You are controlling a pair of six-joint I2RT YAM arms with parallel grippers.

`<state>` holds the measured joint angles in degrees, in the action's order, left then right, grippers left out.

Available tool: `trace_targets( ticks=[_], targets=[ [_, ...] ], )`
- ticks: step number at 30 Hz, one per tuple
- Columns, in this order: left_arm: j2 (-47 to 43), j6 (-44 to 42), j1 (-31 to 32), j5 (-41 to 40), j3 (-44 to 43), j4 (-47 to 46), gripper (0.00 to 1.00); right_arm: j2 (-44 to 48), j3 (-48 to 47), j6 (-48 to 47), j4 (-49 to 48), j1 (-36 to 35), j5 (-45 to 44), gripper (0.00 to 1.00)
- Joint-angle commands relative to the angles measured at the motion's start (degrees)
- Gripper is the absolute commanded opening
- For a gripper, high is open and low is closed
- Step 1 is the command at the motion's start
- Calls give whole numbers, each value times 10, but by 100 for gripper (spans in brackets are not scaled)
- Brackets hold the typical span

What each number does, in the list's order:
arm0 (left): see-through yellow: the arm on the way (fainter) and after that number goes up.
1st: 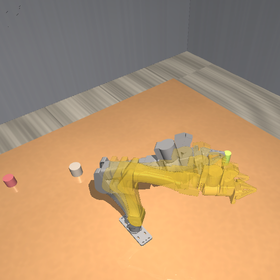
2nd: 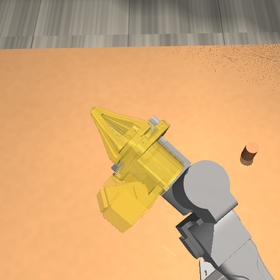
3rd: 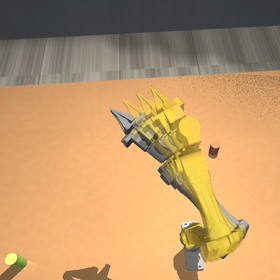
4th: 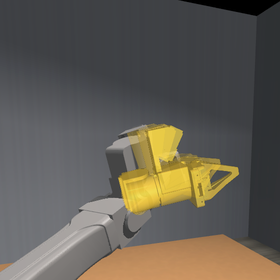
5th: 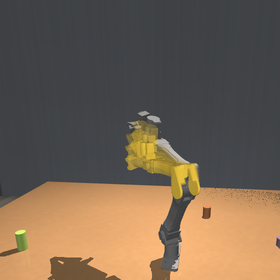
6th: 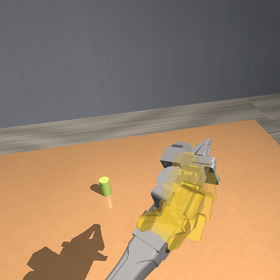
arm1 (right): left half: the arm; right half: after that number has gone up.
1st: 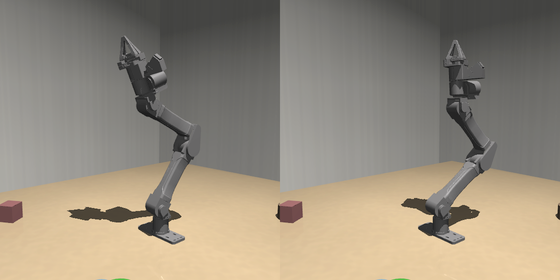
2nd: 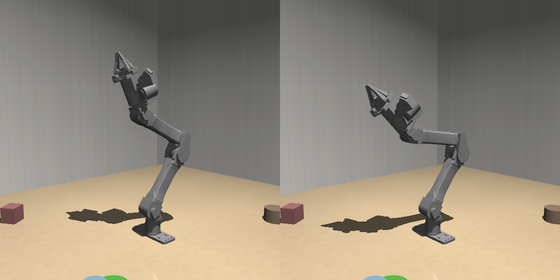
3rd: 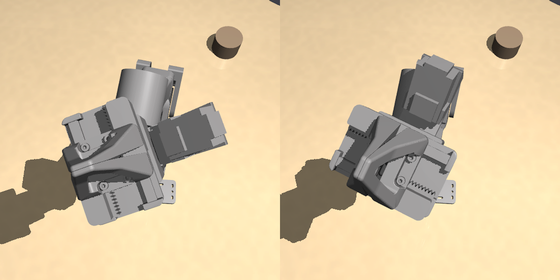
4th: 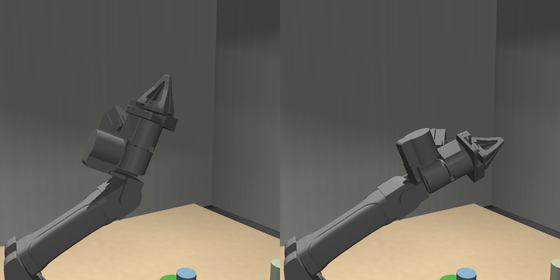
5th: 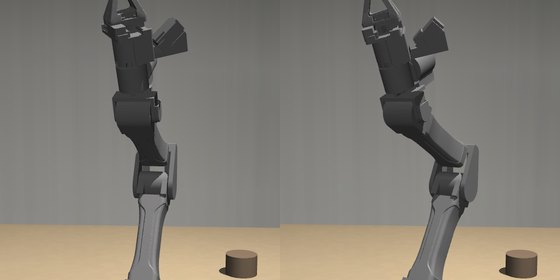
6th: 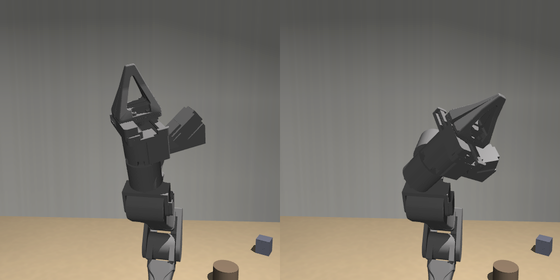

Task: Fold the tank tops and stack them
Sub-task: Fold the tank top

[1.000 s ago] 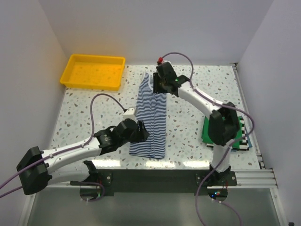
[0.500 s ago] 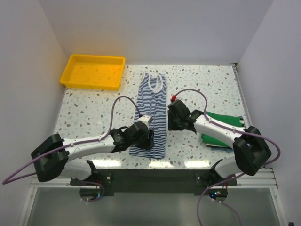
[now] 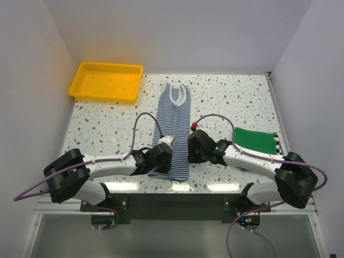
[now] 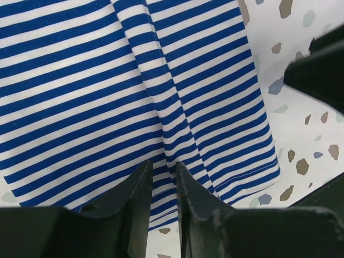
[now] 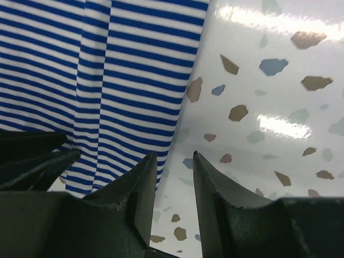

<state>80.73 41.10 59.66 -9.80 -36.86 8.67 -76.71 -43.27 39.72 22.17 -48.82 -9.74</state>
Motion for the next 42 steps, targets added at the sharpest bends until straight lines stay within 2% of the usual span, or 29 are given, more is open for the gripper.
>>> trace_targets(
  ticks=[1,3,14,17,24,28,34,37,38,41,42],
  targets=[
    [0,12,2,-28,6,3,27,12,14,32,-16,-31,-18,37],
    [5,13,2,-27,8,3,21,15,20,44,-13,-46,-25,37],
    [9,30,3,-24,21,7,7,28,56,105,-13,-125,-25,41],
    [4,35,5,-23,26,6,6,25,76,126,-39,-137,-10,43],
    [0,42,10,-21,23,7,4,8,96,149,-63,-146,2,42],
    [-39,42,12,-31,8,30,6,24,101,165,-61,-151,-1,42],
    [-108,57,12,-53,-21,83,12,27,109,172,-66,-153,5,42],
    [-136,82,12,-79,-31,147,21,14,108,173,-73,-155,8,42],
    [-145,90,12,-97,-29,164,32,7,107,174,-76,-156,9,41],
    [-204,130,10,-117,-2,200,52,2,109,176,-81,-157,12,35],
    [-222,144,7,-113,25,202,55,-1,111,175,-82,-158,12,32]
  ],
)
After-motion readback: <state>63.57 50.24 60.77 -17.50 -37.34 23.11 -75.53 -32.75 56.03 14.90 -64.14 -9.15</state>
